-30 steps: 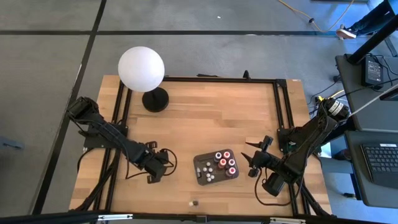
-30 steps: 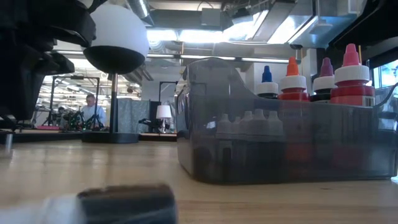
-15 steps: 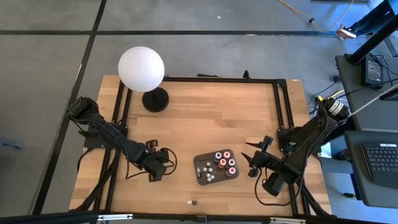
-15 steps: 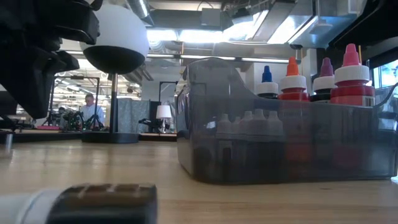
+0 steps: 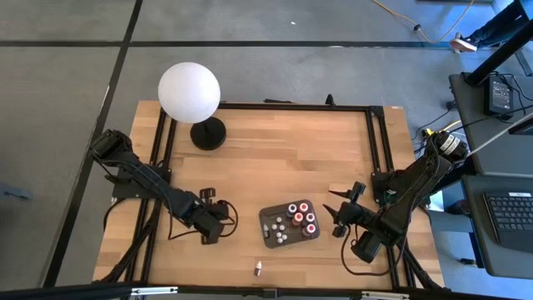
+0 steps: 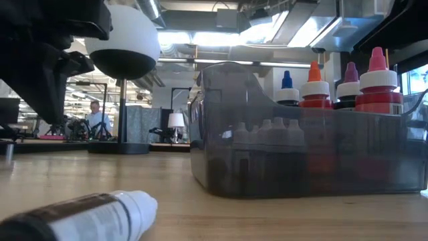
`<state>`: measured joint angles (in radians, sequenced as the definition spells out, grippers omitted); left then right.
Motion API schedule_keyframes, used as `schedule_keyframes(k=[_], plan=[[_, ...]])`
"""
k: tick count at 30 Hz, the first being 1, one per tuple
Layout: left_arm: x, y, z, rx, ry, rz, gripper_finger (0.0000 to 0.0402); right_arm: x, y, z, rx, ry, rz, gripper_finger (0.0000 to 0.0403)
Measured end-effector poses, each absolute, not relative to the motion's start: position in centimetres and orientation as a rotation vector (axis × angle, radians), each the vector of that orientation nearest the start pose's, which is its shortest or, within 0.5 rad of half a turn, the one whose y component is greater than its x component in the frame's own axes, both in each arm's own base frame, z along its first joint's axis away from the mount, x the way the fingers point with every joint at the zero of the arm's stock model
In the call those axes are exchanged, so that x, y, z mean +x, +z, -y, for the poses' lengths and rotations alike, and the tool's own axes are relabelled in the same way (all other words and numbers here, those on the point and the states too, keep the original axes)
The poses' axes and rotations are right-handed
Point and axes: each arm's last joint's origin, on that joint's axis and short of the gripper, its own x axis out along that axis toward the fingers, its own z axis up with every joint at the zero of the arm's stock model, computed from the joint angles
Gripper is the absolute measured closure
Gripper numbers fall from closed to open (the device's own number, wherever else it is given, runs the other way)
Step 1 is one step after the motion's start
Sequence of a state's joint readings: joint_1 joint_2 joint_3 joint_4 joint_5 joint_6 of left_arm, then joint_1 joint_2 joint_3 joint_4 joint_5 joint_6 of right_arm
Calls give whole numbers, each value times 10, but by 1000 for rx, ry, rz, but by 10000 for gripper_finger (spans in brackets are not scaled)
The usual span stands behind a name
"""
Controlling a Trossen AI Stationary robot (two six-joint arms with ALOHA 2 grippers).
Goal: Pick & Place food coloring
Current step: Put the small food coloring bottle into the black bin
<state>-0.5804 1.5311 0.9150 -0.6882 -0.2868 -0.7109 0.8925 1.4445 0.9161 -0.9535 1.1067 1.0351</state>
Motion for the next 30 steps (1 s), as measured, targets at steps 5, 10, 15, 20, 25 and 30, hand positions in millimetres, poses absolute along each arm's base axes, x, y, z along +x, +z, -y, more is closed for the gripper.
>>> schedule_keyframes(k=[5, 10, 15, 20, 25, 30], plan=[[232, 183, 141, -71, 206, -1139, 361, 168, 213, -167, -268, -512, -572, 170], [233, 184, 140, -130, 276, -1094, 327, 168, 213, -167, -268, -512, -572, 170], [233, 184, 140, -196, 317, -1084, 281, 168, 213, -167, -268, -512, -572, 170], [233, 184, 140, -194, 321, -1080, 236, 168, 213, -167, -268, -512, -572, 170], [234, 185, 140, -196, 322, -1068, 215, 168, 213, -167, -268, -512, -572, 170], [240, 187, 143, -223, 319, -987, 214, 168, 213, -167, -268, -513, -572, 170]])
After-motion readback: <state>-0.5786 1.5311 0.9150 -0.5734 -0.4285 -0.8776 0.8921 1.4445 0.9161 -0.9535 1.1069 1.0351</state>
